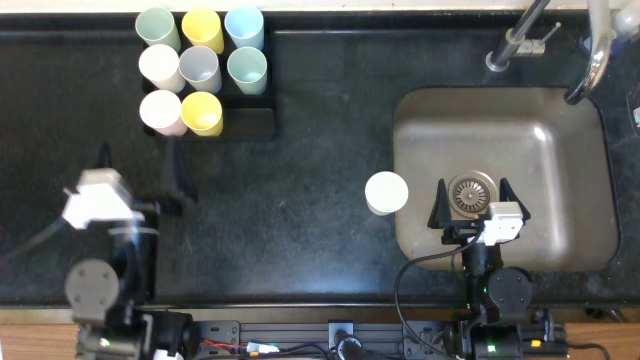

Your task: Store Cups

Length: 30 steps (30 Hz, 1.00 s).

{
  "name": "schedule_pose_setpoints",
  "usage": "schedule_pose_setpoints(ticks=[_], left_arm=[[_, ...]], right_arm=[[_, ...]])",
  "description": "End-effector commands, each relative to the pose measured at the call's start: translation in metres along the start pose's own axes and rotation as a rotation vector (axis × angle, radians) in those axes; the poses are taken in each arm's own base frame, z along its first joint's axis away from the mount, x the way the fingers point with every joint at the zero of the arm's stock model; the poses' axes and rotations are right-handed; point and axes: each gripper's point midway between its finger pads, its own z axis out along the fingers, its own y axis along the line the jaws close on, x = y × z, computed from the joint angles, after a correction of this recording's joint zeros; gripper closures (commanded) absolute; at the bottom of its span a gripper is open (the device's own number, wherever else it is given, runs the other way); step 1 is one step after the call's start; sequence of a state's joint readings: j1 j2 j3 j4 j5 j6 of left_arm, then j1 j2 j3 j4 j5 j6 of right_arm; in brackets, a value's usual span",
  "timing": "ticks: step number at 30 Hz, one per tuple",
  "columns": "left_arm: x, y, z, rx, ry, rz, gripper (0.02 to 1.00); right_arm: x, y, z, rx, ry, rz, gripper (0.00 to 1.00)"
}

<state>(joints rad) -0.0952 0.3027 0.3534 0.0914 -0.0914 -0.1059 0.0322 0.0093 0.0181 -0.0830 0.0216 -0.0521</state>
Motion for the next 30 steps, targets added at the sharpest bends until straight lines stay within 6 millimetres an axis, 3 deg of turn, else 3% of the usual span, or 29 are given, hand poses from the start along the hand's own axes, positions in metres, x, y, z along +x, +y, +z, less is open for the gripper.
schedule_pose_setpoints(ticks=[1,7,15,30], left_arm=[[0.036,-0.003,-0.019,0.055,-0.027,0.125,0.018],[0.09,-0.005,-0.022,0.1,0.009,0.125,0.018],[0.138,-0.002,-0.028,0.104,0.212,0.131,0.018],[0.142,-0.001,-0.028,0.1,0.228,0.132,0.018]], right_arm=[[0.004,0.0,0.001,-0.004,0.004,0.003,0.007],[0.004,0.0,0.001,-0.004,0.004,0.004,0.003],[0.004,0.0,0.001,-0.004,0.004,0.004,0.005],[0.004,0.0,0.001,-0.004,0.004,0.004,0.005]])
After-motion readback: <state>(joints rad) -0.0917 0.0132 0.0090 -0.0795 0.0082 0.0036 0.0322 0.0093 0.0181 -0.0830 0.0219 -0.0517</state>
